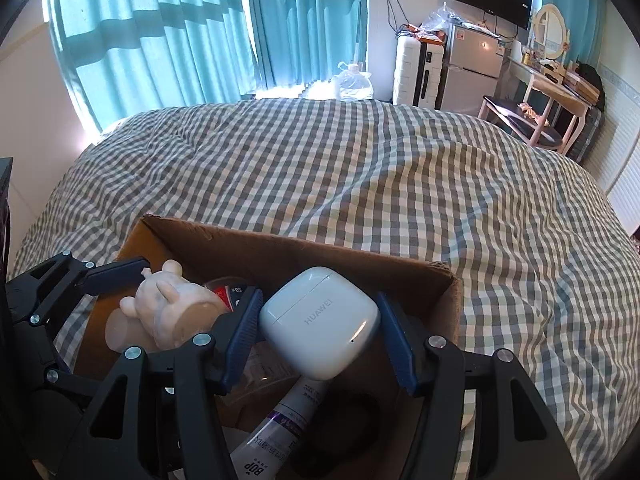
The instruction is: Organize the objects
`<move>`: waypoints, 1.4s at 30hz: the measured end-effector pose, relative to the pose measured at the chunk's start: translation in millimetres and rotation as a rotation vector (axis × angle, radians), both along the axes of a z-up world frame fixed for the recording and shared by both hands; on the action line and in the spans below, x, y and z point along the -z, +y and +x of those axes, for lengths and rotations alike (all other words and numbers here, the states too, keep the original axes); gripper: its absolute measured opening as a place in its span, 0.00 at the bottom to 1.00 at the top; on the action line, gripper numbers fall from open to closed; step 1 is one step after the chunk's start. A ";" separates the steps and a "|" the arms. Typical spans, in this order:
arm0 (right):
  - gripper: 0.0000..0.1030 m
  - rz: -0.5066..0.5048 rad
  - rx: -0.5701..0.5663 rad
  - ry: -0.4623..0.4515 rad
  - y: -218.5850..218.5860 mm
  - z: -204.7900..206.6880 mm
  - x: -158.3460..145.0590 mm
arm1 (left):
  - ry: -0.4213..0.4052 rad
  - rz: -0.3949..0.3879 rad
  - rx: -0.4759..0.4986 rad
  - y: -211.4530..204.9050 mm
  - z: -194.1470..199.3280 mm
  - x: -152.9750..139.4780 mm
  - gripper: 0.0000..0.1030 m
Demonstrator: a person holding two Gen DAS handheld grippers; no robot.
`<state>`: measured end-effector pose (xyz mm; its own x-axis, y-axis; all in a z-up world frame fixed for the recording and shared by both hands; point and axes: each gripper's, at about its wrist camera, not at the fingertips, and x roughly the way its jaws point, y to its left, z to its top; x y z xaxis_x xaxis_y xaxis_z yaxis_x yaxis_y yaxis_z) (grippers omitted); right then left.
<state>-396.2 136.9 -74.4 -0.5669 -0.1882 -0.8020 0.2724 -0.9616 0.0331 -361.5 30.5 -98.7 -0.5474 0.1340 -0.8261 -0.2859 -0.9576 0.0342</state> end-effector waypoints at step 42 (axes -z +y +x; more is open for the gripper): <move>0.96 -0.081 0.086 0.299 18.6 76.4 -135.7 | 0.250 0.133 -0.087 -38.4 67.4 -130.2 1.00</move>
<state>-319.8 155.5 61.3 -0.7919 -0.1863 -0.5815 0.1998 -0.9790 0.0415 -294.1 -7.8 31.6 -0.7460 0.1758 -0.6424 -0.2012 -0.9790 -0.0342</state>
